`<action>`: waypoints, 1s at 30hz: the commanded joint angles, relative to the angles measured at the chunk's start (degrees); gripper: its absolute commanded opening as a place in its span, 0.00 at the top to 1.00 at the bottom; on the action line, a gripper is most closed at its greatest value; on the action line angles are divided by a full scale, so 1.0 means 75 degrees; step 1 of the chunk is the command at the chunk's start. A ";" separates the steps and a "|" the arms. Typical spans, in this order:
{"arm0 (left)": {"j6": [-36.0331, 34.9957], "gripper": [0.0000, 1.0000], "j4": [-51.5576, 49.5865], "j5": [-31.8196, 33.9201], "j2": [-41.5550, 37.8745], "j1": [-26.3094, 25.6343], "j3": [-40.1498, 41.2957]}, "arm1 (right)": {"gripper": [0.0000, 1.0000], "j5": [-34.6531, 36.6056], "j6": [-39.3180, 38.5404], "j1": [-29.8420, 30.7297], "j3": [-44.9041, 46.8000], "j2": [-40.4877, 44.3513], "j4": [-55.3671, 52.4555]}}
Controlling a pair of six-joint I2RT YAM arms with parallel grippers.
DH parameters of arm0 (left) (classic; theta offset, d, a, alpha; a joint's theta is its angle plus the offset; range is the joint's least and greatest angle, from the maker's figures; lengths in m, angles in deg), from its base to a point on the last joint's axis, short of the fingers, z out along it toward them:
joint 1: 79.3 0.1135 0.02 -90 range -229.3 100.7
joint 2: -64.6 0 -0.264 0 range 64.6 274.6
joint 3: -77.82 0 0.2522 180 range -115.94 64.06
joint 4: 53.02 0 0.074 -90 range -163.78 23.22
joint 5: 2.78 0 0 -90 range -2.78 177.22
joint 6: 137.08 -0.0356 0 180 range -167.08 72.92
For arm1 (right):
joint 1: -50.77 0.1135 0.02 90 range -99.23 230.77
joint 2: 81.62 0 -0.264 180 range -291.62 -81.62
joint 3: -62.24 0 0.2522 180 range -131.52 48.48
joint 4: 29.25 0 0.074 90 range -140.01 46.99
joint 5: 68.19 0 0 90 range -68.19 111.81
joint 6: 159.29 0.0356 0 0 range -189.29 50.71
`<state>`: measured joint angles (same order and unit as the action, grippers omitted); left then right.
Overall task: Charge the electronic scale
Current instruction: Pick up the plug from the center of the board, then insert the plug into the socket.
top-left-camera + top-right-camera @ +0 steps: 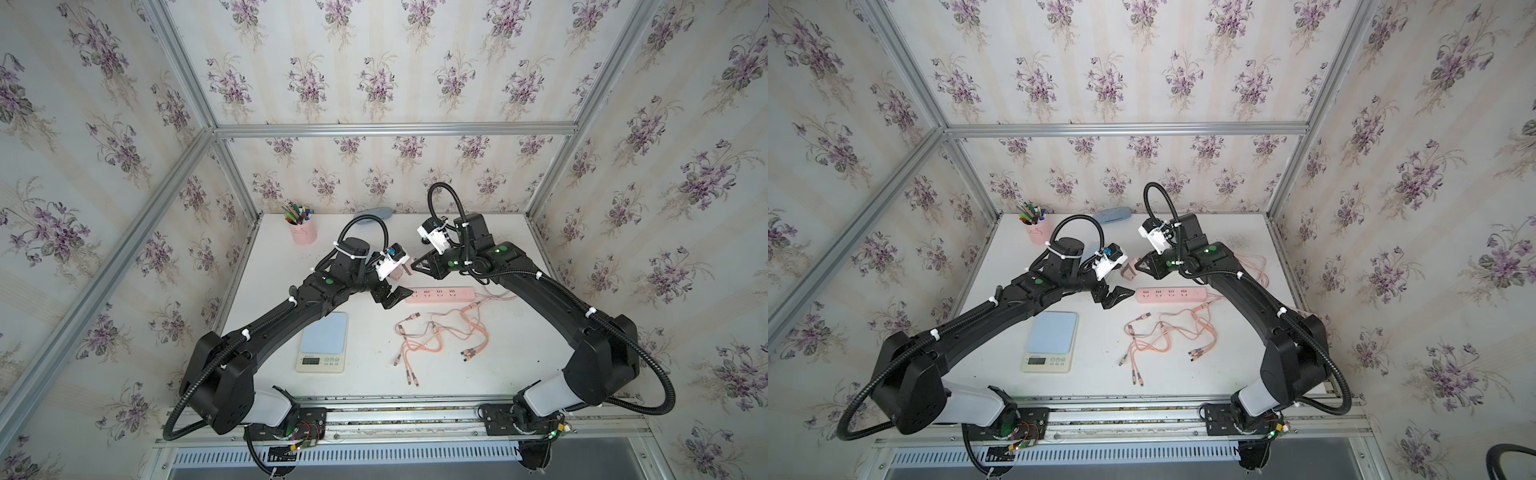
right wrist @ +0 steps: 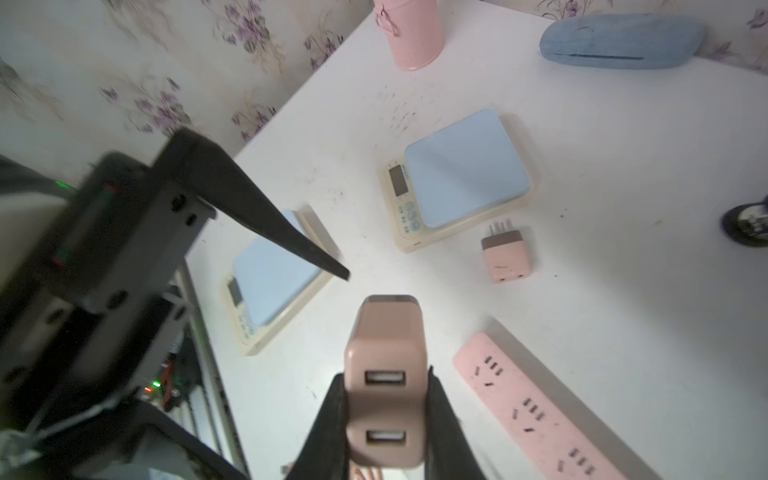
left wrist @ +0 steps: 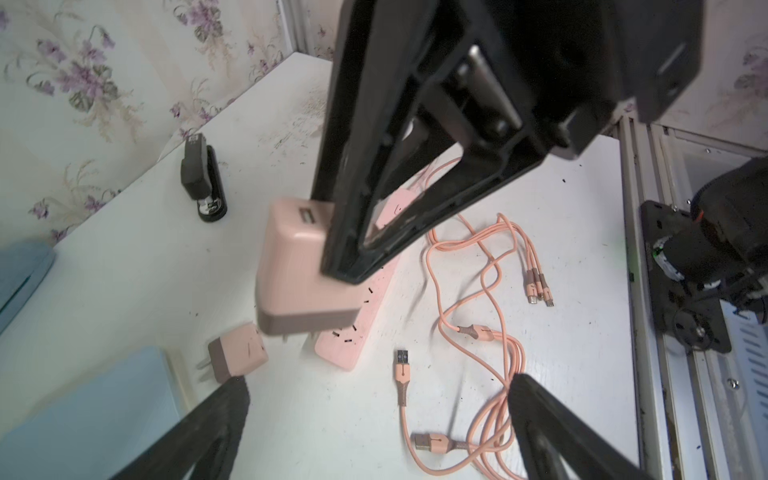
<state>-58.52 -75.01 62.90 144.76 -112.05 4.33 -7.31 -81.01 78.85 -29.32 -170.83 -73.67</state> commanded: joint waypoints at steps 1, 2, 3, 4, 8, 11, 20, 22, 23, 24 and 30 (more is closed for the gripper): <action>0.2675 0.01 0.0114 0.1221 -0.0090 0.0091 0.0131 | 1.00 0.1284 -0.3027 0.0194 -0.0333 -0.0382 -0.1402; 0.3100 0.01 0.0101 0.1195 -0.0046 0.0152 0.0174 | 1.00 0.1553 -0.3191 0.0250 -0.0449 -0.0551 -0.1492; 0.3548 0.01 0.0081 0.1078 0.0030 0.0219 0.0204 | 1.00 0.1652 -0.3398 0.0285 -0.0590 -0.0761 -0.1618; 0.3808 0.01 0.0083 0.0816 0.0081 0.0279 0.0210 | 1.00 0.1652 -0.3570 0.0302 -0.0771 -0.0991 -0.1770; 0.4823 0.01 0.0190 0.0779 0.0859 0.0326 0.0263 | 1.00 0.1829 -0.3980 0.0586 -0.1624 -0.1902 -0.2340; 0.5856 0.01 0.1605 0.0950 0.1027 0.0369 0.0945 | 1.00 0.1615 -0.4127 0.0616 -0.2369 -0.2481 -0.2961; 0.8340 0.21 0.3530 0.0872 0.1933 0.0453 0.1137 | 1.00 0.1725 -0.4622 0.0654 -0.2656 -0.3179 -0.3269; 0.8686 0.25 0.3803 0.0765 0.2121 0.0464 0.1130 | 1.00 0.1876 -0.4748 0.0654 -0.2558 -0.3235 -0.3197; 0.8869 0.26 0.3943 0.0699 0.2230 0.0465 0.1120 | 1.00 0.1965 -0.4813 0.0660 -0.2461 -0.3235 -0.3088; 0.9033 0.27 0.4073 0.0640 0.2314 0.0464 0.1108 | 1.00 0.2083 -0.4856 0.0661 -0.2348 -0.3208 -0.2942; 0.9515 0.34 0.4525 0.0377 0.2714 0.0384 0.1008 | 1.00 0.2345 -0.5206 0.0654 -0.1933 -0.3131 -0.2325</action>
<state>9.19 -46.20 67.45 164.63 -108.88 12.44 9.95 -117.05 83.77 -44.07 -194.54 -93.62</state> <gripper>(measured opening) 0.661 0.210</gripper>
